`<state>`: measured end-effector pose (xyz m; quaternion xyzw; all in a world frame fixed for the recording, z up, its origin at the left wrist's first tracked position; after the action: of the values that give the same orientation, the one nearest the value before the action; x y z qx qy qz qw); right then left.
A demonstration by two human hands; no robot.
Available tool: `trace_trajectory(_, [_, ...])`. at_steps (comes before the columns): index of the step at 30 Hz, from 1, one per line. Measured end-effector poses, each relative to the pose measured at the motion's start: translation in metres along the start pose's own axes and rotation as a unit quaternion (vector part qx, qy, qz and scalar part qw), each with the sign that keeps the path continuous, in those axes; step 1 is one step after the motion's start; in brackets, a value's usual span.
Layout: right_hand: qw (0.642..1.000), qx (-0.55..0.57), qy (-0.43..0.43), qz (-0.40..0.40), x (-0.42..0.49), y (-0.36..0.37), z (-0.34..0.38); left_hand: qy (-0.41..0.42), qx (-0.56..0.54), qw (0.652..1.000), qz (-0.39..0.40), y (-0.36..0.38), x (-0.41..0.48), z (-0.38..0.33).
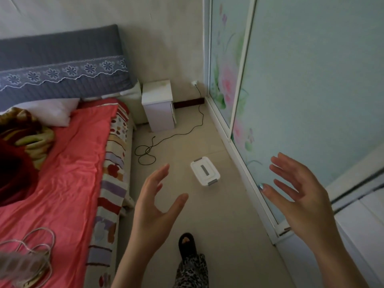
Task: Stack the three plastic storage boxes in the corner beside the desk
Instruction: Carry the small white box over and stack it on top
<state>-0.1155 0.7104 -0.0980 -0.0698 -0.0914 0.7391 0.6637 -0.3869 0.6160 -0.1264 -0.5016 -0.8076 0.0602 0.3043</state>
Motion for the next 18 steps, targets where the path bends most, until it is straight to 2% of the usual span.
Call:
trace_trajectory(10, [0.999, -0.038, 0.02, 0.005, 0.159, 0.091, 0.005, 0.002, -0.016, 1.0, 0.02, 0.003, 0.166, 0.088])
trace_trajectory(18, [0.999, -0.038, 0.034, 0.01, 0.252, 0.147, 0.007, -0.003, -0.003, 0.999, 0.048, 0.007, 0.261, 0.149])
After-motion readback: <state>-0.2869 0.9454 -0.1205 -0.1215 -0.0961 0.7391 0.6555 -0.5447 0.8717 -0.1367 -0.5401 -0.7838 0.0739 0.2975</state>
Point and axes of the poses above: each hand's wrist, its own x-axis towards the middle knuckle, its own y-axis out of the palm, z = x × y, the point moved 4 cm from there along x, towards the middle knuckle, and after that the axes turned 11 degrees about y, right-handed, at the moved point
